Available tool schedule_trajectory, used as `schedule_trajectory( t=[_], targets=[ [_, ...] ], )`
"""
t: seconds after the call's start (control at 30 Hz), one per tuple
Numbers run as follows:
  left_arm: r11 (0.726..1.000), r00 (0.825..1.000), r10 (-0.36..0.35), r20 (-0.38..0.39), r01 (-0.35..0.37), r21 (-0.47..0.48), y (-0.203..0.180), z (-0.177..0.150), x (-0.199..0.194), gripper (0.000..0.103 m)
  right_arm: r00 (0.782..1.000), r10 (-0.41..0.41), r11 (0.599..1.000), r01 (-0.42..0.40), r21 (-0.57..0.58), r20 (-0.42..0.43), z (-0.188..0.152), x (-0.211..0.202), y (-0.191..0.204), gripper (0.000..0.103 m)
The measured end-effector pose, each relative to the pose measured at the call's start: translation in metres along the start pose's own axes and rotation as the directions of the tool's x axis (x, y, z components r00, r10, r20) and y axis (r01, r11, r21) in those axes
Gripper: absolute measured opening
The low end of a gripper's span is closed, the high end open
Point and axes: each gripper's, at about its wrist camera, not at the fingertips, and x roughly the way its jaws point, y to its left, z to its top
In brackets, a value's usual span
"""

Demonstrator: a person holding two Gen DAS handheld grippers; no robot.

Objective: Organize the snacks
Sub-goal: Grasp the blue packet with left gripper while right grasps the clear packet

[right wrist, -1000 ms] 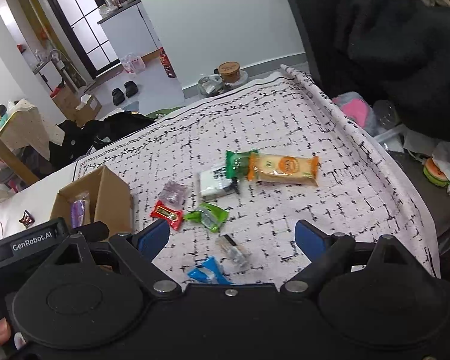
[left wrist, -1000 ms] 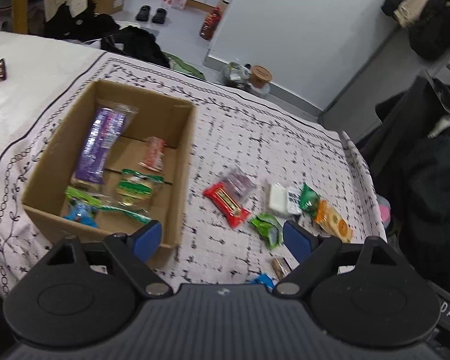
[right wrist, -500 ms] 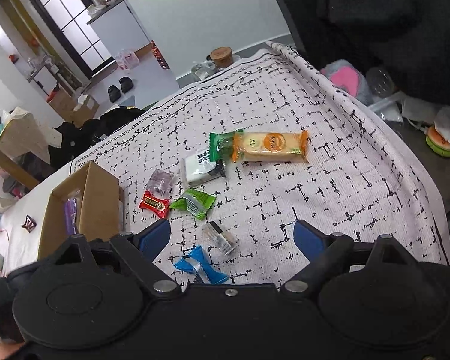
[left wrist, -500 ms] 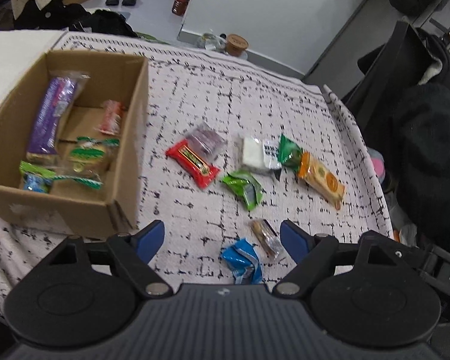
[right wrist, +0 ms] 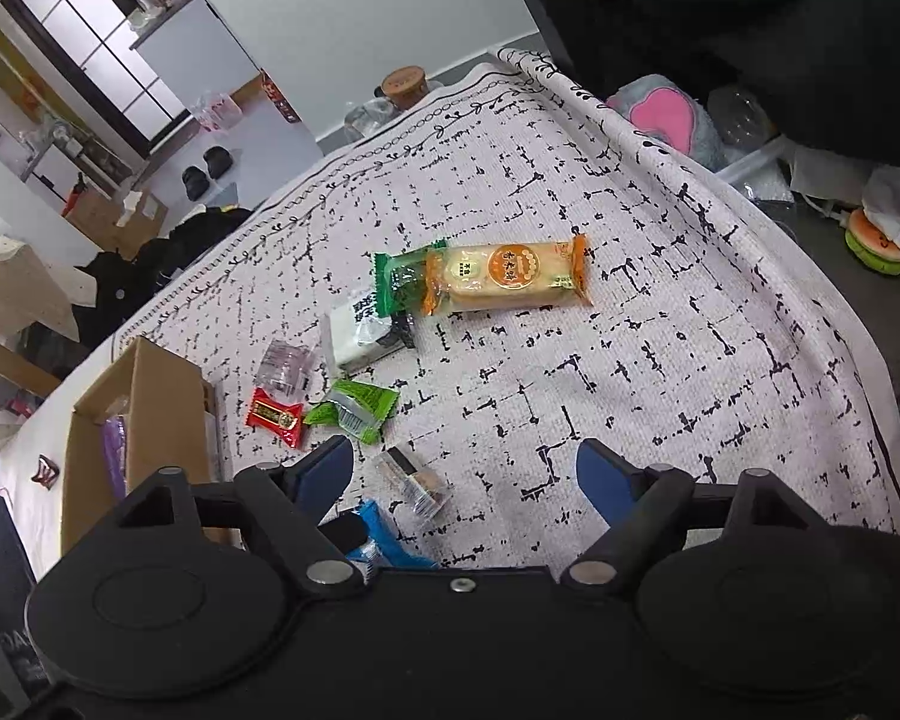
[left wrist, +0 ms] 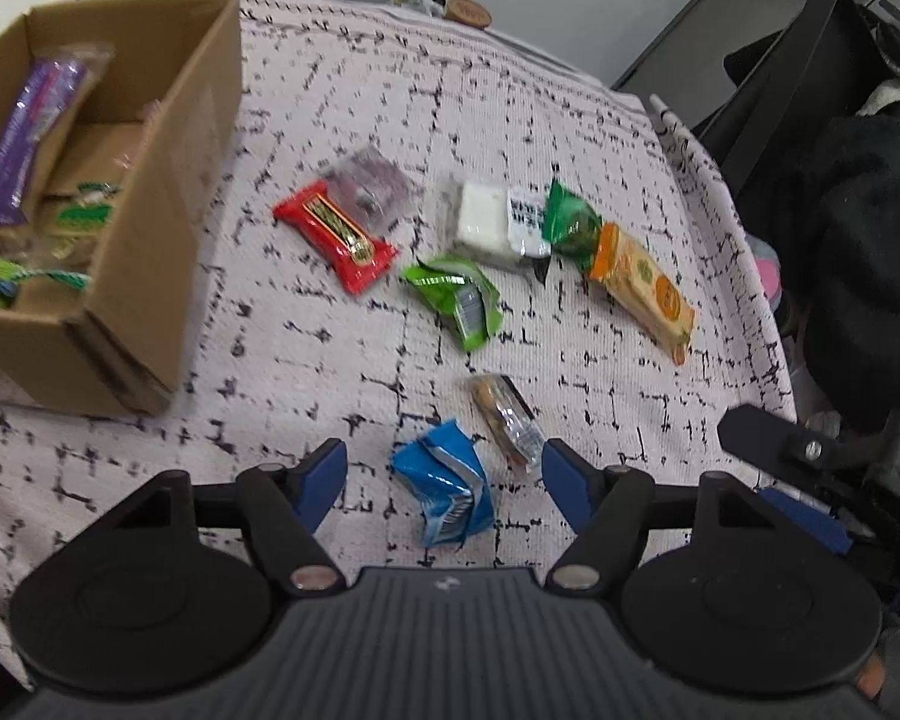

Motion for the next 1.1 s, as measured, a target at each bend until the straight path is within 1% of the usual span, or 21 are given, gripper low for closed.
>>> schedule_trajectory(
  t=[0.13,0.23,0.3,0.37,0.47,0.5,0.57,0.6,0.67,0.77,0.83,0.87,0.9,1.03,1.1],
  targets=[
    [1.000,0.999,-0.008,-0.036,0.008,-0.009,-0.004,-0.004,0.014,0.067,1.000,-0.002,1.000,0.002,-0.004,-0.021,0.000,0.007,0.001,0.079],
    [0.999,0.999,0.005,-0.043,-0.007,-0.033,-0.004,-0.009,0.022,0.066,0.999,-0.007,1.000,0.007,-0.009,-0.034,-0.001,0.012,0.002,0.078],
    [0.999,0.999,-0.004,-0.049,0.002,-0.053,-0.005,-0.012,0.027,0.066,0.999,-0.010,1.000,0.010,-0.013,-0.042,-0.001,0.014,0.003,0.077],
    [0.998,0.999,0.011,-0.043,-0.014,-0.064,-0.006,-0.013,0.033,0.066,0.999,-0.010,1.000,0.009,-0.016,-0.047,-0.001,0.017,0.004,0.077],
    [0.997,0.998,0.051,-0.023,-0.052,-0.053,-0.007,-0.015,0.040,0.065,0.999,-0.010,1.000,0.009,-0.020,-0.054,-0.001,0.022,0.006,0.077],
    [0.997,0.998,0.061,-0.015,-0.061,-0.049,-0.007,-0.015,0.041,0.062,0.998,-0.011,1.000,0.009,-0.022,-0.055,-0.001,0.023,0.007,0.077],
    [0.996,0.997,0.076,0.002,-0.075,-0.044,-0.007,-0.015,0.041,0.051,0.998,-0.014,0.999,0.012,-0.031,-0.059,-0.002,0.027,0.010,0.077],
    [0.996,0.997,0.075,0.008,-0.074,-0.045,-0.006,-0.014,0.040,0.038,0.998,-0.015,0.999,0.013,-0.036,-0.062,-0.002,0.030,0.012,0.077],
    [0.996,0.998,0.056,0.014,-0.055,-0.076,0.000,-0.012,0.039,0.036,0.998,-0.015,0.999,0.012,-0.044,-0.068,-0.003,0.033,0.014,0.077],
    [0.994,0.996,0.067,0.051,-0.062,-0.088,0.004,-0.009,0.031,0.031,0.997,-0.015,0.999,0.011,-0.047,-0.076,-0.004,0.038,0.017,0.075],
    [0.994,0.996,0.059,0.067,-0.053,-0.098,0.007,-0.005,0.027,0.016,0.996,-0.015,0.999,0.011,-0.048,-0.083,-0.004,0.042,0.018,0.075],
    [0.993,0.996,0.055,0.069,-0.047,-0.105,0.008,-0.003,0.025,0.015,0.996,-0.015,0.999,0.011,-0.049,-0.084,-0.005,0.044,0.019,0.075],
    [0.993,0.996,0.055,0.072,-0.047,-0.109,0.009,-0.001,0.023,0.012,0.996,-0.014,0.999,0.010,-0.050,-0.087,-0.005,0.046,0.021,0.074],
    [0.993,0.996,0.059,0.069,-0.051,-0.108,0.012,0.001,0.022,0.011,0.995,-0.017,0.998,0.012,-0.057,-0.099,-0.008,0.055,0.027,0.074],
    [0.992,0.997,0.055,0.063,-0.047,-0.117,0.015,0.001,0.022,0.011,0.994,-0.016,0.998,0.010,-0.057,-0.110,-0.009,0.061,0.029,0.072]
  ],
)
